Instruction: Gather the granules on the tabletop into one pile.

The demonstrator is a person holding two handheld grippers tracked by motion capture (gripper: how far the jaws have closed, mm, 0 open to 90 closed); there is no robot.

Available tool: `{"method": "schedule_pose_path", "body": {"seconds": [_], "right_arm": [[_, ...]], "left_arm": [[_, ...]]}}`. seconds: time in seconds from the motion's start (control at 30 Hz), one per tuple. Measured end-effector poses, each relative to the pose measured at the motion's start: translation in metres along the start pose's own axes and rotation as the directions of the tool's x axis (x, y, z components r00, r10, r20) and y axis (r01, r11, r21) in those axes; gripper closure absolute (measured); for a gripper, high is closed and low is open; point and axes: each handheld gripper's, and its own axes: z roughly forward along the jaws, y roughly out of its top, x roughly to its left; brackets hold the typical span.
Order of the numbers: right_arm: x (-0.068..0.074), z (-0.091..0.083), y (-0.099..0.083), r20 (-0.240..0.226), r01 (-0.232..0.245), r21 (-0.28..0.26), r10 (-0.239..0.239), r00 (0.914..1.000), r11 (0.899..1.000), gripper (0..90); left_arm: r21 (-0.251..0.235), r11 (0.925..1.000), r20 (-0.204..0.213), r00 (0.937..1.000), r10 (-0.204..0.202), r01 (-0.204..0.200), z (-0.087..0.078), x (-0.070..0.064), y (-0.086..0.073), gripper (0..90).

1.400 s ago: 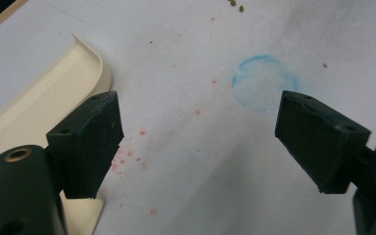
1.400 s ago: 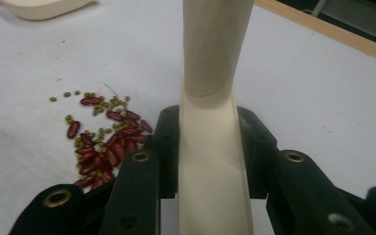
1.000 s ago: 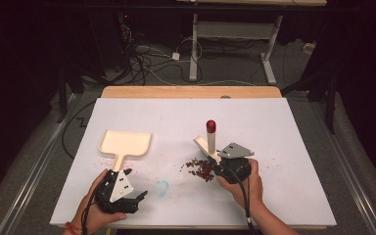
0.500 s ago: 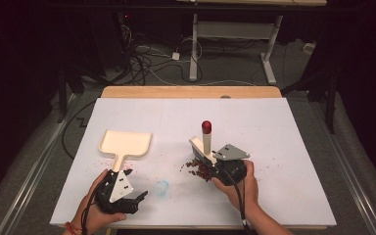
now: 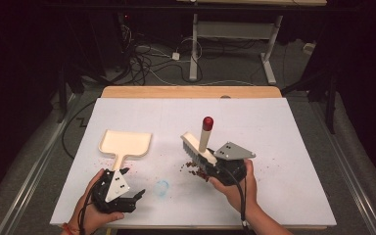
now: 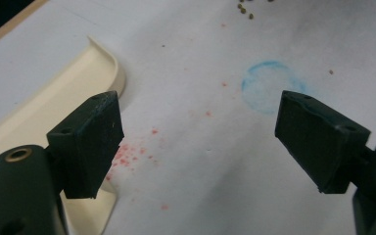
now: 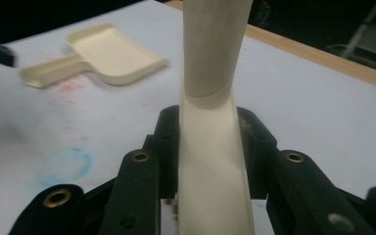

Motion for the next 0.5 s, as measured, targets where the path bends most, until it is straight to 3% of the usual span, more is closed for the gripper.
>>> {"method": "schedule_pose_path", "body": {"seconds": [0.13,0.3,0.43,0.5], "right_arm": [[0.020,0.002,0.001,-0.082,-0.027,0.003,0.028,0.9962,1.000,67.4],[0.040,0.018,-0.008,-0.135,-0.049,0.052,0.055,0.9893,0.997,67.4],[0.048,0.029,-0.018,-0.133,-0.038,0.067,0.047,0.9900,0.997,67.4],[0.048,0.028,-0.018,-0.104,-0.020,0.064,0.027,0.9942,0.998,67.4]], "left_arm": [[-0.024,0.9994,-0.017,0.9995,-0.026,0.026,-0.006,0.005,-0.001,16.8],[-0.013,0.9998,-0.012,0.9998,-0.018,0.017,-0.005,0.004,-0.001,16.8],[-0.010,0.9998,-0.005,0.9999,-0.014,0.014,-0.004,0.003,-0.002,16.8],[-0.008,0.9999,-0.003,1.0000,-0.009,0.009,-0.004,0.003,-0.002,16.8]]}}
